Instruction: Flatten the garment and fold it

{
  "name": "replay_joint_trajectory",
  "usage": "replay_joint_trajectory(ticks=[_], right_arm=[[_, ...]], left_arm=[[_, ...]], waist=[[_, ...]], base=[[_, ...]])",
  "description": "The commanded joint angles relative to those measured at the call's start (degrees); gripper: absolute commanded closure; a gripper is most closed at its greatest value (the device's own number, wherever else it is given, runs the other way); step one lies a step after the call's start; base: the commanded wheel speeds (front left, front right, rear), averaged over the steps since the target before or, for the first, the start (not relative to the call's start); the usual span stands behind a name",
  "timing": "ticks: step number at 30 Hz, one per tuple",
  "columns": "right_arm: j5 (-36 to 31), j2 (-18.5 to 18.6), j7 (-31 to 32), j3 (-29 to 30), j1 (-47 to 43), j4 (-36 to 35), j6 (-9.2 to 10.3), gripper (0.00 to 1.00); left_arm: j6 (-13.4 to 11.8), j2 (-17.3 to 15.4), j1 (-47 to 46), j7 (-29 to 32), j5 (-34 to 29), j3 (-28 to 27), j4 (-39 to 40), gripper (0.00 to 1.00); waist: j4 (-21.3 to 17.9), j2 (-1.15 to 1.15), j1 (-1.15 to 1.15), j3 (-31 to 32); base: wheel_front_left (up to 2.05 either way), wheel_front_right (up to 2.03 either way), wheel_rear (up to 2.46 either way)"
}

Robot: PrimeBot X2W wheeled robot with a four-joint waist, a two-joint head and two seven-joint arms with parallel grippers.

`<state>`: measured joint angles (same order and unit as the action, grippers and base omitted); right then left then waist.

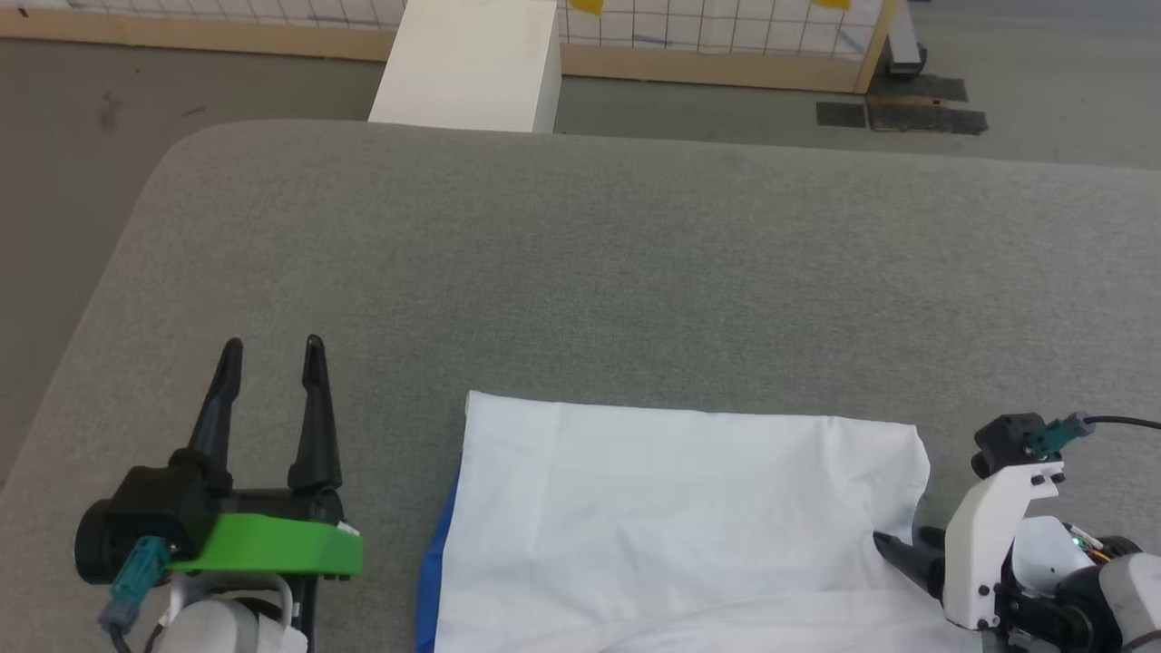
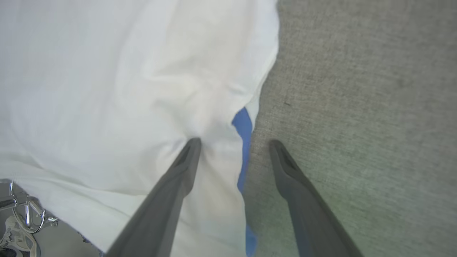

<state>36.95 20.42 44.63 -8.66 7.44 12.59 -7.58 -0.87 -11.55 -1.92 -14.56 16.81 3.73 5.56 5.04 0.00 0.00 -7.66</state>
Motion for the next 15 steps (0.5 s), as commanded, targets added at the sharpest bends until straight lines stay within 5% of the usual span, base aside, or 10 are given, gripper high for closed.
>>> replay_joint_trajectory(ticks=[1, 13, 14, 15], right_arm=[[0.72, -0.50, -0.59, -1.61, 0.60, 1.50, 0.09, 0.00], [3.71, -1.88, -4.33, -10.34, 2.98, 6.67, 0.09, 0.00], [3.67, -1.76, -4.25, -10.70, 3.14, 7.53, 0.09, 0.10], [3.58, -1.62, -4.33, -11.01, 3.28, 7.92, 0.09, 0.57]], left_arm=[[0.61, 0.69, -1.09, -0.42, -0.48, -0.25, -0.47, 0.00], [3.20, 3.17, -1.56, -0.43, -2.02, -0.53, -3.95, 0.00], [3.34, 3.41, -1.53, -0.43, -2.11, -0.65, -4.11, 0.00], [3.44, 3.53, -1.50, -0.43, -2.18, -0.74, -4.18, 0.00]], waist=[[0.77, 0.00, 0.00, -0.74], [1.03, 0.00, 0.00, -0.60], [1.03, 0.00, 0.00, -0.55], [1.00, 0.00, 0.00, -0.51]], base=[[0.00, 0.00, 0.00], [0.00, 0.00, 0.00], [0.00, 0.00, 0.00], [0.00, 0.00, 0.00]])
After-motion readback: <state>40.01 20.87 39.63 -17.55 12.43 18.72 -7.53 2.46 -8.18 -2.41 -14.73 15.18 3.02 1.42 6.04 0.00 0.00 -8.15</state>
